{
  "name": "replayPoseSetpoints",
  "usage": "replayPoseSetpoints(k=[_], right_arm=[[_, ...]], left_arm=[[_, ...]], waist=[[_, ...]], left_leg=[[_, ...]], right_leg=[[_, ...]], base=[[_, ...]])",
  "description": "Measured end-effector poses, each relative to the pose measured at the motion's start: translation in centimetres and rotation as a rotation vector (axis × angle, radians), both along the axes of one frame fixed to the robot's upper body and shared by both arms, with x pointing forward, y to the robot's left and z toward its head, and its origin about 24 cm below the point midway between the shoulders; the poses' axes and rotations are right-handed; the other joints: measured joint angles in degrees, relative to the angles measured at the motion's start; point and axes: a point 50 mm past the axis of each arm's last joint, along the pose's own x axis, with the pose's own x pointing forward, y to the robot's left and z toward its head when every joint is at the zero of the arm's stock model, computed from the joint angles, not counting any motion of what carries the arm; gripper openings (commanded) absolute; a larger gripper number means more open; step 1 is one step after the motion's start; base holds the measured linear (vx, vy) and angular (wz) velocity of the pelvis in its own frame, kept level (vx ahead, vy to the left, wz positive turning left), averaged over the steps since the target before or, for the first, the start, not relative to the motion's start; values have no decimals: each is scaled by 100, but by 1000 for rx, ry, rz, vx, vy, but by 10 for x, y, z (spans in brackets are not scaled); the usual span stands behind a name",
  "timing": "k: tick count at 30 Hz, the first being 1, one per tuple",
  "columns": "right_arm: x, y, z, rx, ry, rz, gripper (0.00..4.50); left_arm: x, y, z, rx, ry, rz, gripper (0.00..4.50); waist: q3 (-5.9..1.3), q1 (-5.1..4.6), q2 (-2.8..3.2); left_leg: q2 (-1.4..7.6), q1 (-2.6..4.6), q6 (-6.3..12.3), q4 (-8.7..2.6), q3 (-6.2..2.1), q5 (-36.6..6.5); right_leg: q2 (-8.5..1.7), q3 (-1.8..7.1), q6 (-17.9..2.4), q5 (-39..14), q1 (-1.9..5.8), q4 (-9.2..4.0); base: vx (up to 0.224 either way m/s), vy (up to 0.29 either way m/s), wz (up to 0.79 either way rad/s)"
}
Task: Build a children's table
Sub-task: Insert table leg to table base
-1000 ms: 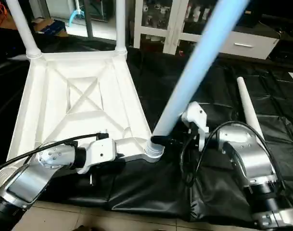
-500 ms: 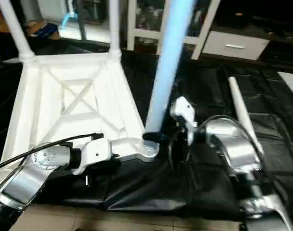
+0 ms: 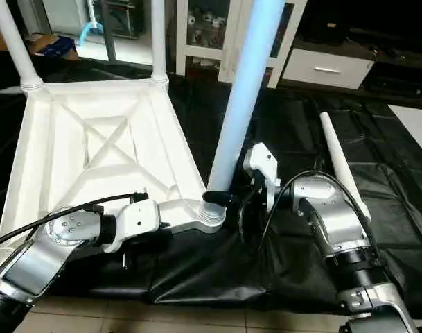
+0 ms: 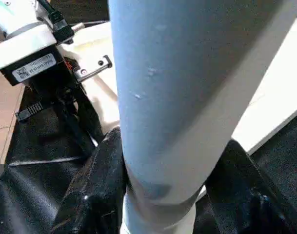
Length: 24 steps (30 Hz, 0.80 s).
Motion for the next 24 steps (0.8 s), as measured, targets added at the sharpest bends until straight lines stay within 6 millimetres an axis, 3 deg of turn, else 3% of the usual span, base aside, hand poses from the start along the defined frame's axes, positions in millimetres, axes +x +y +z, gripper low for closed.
replayPoseSetpoints(k=[11, 16, 19, 24], right_arm=[[-6, -2, -2, 15, -19, -31, 182], [-5, 3, -6, 54, -20, -115, 182], [-1, 6, -8, 83, -10, -214, 182], [8, 14, -7, 110, -36, -368, 182]], left_arm=[[0, -1, 0, -4, 1, -1, 0], [2, -2, 0, -5, -4, 35, 0], [8, -5, 0, -17, 2, 95, 0], [15, -12, 1, -58, 20, 188, 0]], waist=[[-7, 22, -2], [1, -13, -1], [19, -37, 0], [94, -158, 33]], left_leg=[[-5, -1, 0, -22, -1, 0], [-11, -1, 0, -27, -8, 0], [-39, -2, 0, -27, -46, 0], [-78, -17, 0, -32, -161, 0]], right_leg=[[0, 2, 1, 0, -1, -2], [0, 2, 3, -2, -9, -9], [-3, 8, 9, -7, -21, -22], [1, -28, 11, -9, -31, -133]], base=[[0, 0, 0], [0, 0, 0], [0, 0, 0], [0, 0, 0]])
